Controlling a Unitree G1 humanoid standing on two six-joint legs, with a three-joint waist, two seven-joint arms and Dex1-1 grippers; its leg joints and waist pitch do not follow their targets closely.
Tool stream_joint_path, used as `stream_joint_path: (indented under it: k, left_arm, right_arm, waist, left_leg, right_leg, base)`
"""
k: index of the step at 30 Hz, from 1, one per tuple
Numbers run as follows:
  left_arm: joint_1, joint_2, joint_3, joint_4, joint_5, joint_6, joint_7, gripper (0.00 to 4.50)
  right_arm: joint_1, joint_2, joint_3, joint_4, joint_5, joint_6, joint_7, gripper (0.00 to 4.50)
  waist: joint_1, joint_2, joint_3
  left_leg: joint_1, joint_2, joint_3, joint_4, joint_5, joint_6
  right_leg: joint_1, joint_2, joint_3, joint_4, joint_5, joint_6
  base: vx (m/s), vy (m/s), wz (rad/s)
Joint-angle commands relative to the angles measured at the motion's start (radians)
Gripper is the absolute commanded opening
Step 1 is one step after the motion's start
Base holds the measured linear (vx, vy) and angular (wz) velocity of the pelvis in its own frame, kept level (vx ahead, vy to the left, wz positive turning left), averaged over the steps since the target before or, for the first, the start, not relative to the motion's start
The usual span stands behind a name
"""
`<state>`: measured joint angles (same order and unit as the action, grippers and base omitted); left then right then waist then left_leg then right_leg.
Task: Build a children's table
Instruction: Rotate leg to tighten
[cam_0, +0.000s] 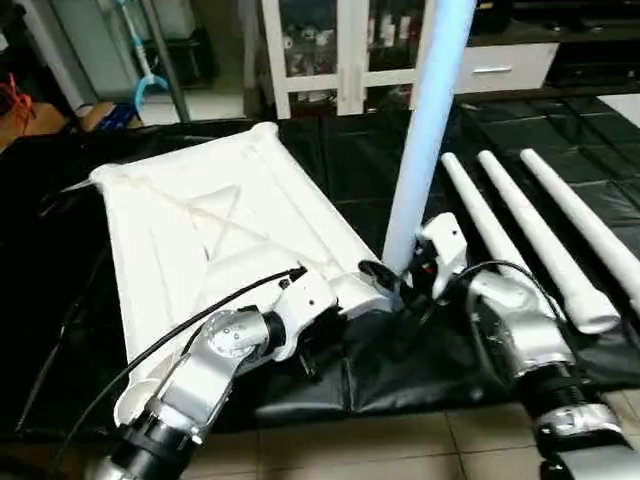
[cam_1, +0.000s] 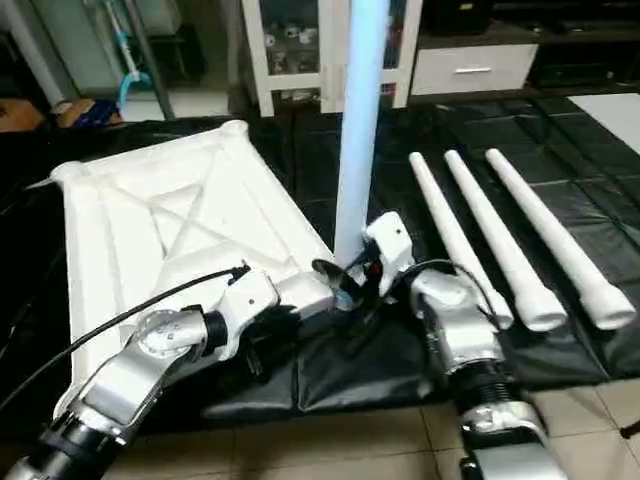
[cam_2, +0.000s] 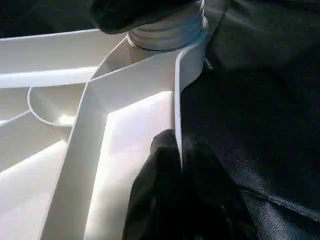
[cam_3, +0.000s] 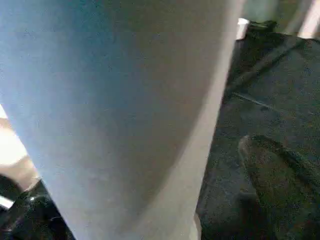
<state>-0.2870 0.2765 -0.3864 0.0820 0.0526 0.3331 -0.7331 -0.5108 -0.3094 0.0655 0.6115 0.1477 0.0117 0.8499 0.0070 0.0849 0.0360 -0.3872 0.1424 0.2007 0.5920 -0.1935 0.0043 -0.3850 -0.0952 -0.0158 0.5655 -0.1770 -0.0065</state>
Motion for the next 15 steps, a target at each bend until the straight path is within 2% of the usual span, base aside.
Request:
stream_joint_path:
  k: [1, 4, 5, 8, 9, 12, 13, 14, 15]
  left_arm:
    - [0.030, 0.023, -0.043, 0.018, -0.001, 0.006, -0.055, 0.00]
    - [0.031, 0.024, -0.043, 0.018, -0.001, 0.007, -0.056, 0.00]
    - [0.032, 0.024, -0.044, 0.016, -0.001, 0.010, -0.056, 0.00]
    - [0.034, 0.026, -0.046, 0.012, -0.003, 0.014, -0.060, 0.00]
    - [0.035, 0.026, -0.047, 0.009, -0.004, 0.016, -0.062, 0.00]
    - [0.036, 0.029, -0.049, 0.005, -0.006, 0.021, -0.066, 0.00]
    - [0.037, 0.030, -0.051, 0.003, -0.008, 0.024, -0.068, 0.00]
    - [0.037, 0.032, -0.053, 0.002, -0.009, 0.026, -0.072, 0.00]
    - [0.036, 0.033, -0.055, 0.001, -0.009, 0.029, -0.078, 0.00]
  right_arm:
    - [0.013, -0.055, 0.016, -0.036, 0.008, 0.036, 0.101, 4.43]
    - [0.020, -0.072, 0.034, -0.036, 0.002, 0.032, 0.138, 4.43]
    - [0.022, -0.081, 0.044, -0.029, -0.004, 0.022, 0.145, 4.18]
    - [0.019, -0.083, 0.048, -0.017, 0.000, 0.034, 0.161, 4.10]
    - [0.019, -0.084, 0.051, -0.010, 0.002, 0.041, 0.174, 3.80]
    - [0.017, -0.085, 0.055, 0.003, -0.001, 0.050, 0.191, 3.69]
    - [0.017, -0.086, 0.058, 0.004, -0.002, 0.052, 0.198, 3.65]
    - [0.014, -0.086, 0.058, 0.010, -0.005, 0.050, 0.197, 3.39]
    - [0.010, -0.081, 0.055, 0.018, -0.004, 0.055, 0.191, 3.39]
  waist:
    - [0.003, -0.021, -0.060]
    - [0.011, -0.020, -0.058]
    - [0.014, -0.022, -0.057]
    - [0.017, -0.024, -0.053]
    - [0.017, -0.023, -0.052]
    - [0.016, -0.024, -0.052]
    - [0.017, -0.026, -0.053]
    - [0.017, -0.025, -0.053]
    - [0.017, -0.026, -0.054]
  left_leg:
    - [0.024, 0.081, -0.034, -0.075, -0.192, 0.111]
    - [0.023, 0.082, -0.032, -0.073, -0.168, 0.127]
    - [0.024, 0.083, -0.031, -0.073, -0.181, 0.123]
    - [0.025, 0.084, -0.033, -0.078, -0.226, 0.096]
    - [0.026, 0.084, -0.035, -0.080, -0.243, 0.084]
    - [0.027, 0.084, -0.035, -0.081, -0.262, 0.066]
    - [0.026, 0.083, -0.036, -0.081, -0.258, 0.065]
    - [0.025, 0.083, -0.036, -0.081, -0.254, 0.066]
    - [0.025, 0.083, -0.035, -0.080, -0.242, 0.070]
  right_leg:
    - [0.026, -0.048, 0.015, -0.043, -0.077, -0.241]
    - [0.025, -0.047, 0.012, -0.041, -0.075, -0.250]
    - [0.025, -0.049, 0.013, -0.044, -0.106, -0.248]
    - [0.022, -0.048, 0.014, -0.050, -0.193, -0.233]
    - [0.021, -0.048, 0.015, -0.052, -0.217, -0.227]
    - [0.020, -0.046, 0.016, -0.052, -0.228, -0.219]
    - [0.020, -0.046, 0.015, -0.051, -0.219, -0.219]
    - [0.021, -0.046, 0.016, -0.050, -0.214, -0.220]
    - [0.021, -0.047, 0.016, -0.049, -0.200, -0.223]
  base:
    - [0.000, 0.000, 0.00]
    - [0.000, 0.000, 0.00]
    - [0.000, 0.000, 0.00]
    - [0.000, 0.000, 0.00]
    - [0.000, 0.000, 0.00]
    - [0.000, 0.000, 0.00]
    - [0.000, 0.000, 0.00]
    - [0.000, 0.000, 0.00]
    - [0.000, 0.000, 0.00]
